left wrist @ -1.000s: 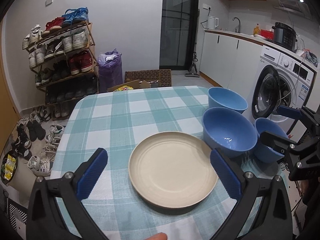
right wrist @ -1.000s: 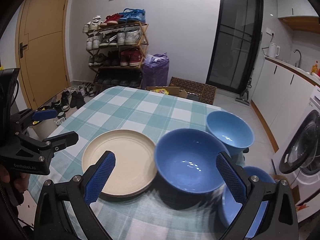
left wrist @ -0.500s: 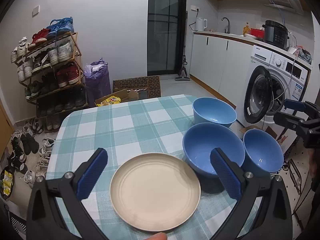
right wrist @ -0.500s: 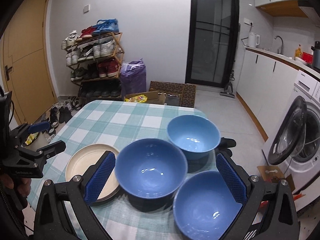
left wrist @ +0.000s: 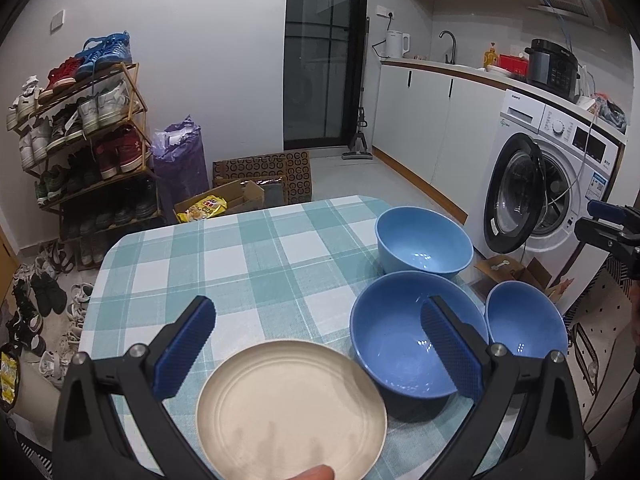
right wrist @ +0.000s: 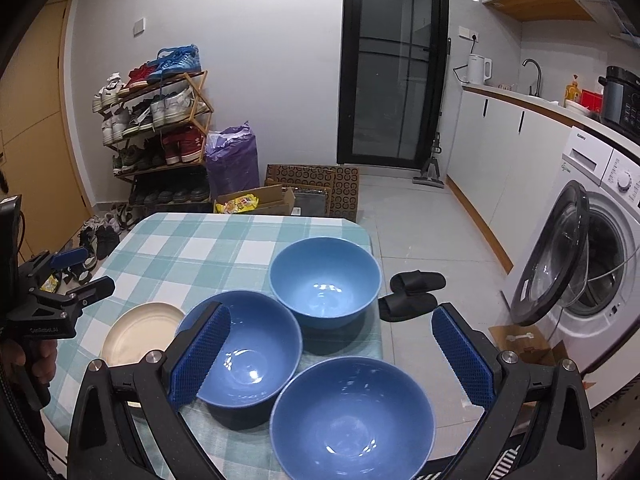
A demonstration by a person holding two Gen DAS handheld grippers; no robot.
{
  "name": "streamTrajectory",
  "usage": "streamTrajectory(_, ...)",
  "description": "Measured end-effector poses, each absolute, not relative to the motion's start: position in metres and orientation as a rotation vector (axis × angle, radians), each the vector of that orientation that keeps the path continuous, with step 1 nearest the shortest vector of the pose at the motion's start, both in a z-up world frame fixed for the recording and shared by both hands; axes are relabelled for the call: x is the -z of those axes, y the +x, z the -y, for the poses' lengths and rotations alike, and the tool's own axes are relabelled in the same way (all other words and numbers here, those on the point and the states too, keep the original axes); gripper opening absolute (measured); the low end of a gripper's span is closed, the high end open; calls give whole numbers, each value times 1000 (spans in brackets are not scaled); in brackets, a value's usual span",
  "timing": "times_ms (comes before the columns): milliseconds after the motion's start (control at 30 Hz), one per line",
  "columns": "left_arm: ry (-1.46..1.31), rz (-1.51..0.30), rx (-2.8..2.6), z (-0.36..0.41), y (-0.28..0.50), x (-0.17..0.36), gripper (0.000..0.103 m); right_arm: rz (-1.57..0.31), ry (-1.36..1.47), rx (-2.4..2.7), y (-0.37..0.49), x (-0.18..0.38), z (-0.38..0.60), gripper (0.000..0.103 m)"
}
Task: Organize plates and bowls
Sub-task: 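Move both tools toward the blue bowls beside the plates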
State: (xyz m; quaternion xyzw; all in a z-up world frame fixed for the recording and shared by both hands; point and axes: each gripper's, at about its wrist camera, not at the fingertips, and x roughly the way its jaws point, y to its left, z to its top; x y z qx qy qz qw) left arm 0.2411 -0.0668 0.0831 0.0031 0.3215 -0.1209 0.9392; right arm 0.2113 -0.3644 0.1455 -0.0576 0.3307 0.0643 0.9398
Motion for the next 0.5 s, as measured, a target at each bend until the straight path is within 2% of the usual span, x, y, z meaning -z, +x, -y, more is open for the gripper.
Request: streamTrajectory(500, 31, -666, 292, 110, 287, -94, 103, -692, -86, -99, 248, -155, 400, 102)
